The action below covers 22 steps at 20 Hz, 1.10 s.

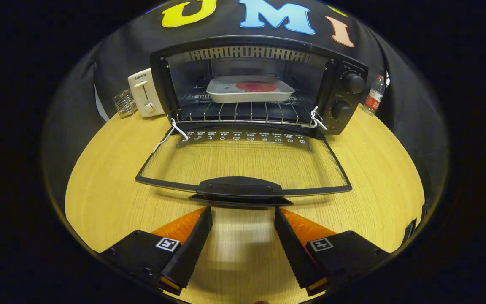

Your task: Open the toaster oven, put the food inside, and close the toaster oven door.

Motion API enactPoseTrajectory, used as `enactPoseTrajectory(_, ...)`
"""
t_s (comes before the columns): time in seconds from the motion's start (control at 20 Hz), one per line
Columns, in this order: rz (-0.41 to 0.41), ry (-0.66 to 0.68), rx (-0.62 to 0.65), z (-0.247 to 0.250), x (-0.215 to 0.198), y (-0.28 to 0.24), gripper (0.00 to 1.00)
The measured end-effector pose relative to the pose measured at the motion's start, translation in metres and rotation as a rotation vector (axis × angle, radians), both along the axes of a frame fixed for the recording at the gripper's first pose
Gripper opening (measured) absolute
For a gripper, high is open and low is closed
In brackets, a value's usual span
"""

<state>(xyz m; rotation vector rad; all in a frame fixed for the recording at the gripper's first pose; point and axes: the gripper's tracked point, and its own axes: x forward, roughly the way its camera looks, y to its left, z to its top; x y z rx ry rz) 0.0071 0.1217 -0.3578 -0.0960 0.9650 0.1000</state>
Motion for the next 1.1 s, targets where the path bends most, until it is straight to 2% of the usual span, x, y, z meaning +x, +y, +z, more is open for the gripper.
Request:
enactPoseTrajectory(0.6,0.007,-0.177,-0.017,0.059,0.002,0.003,0.95)
enactPoseTrajectory(1.1,0.0,-0.354,0.009,0.118,0.039,0.004,0.95)
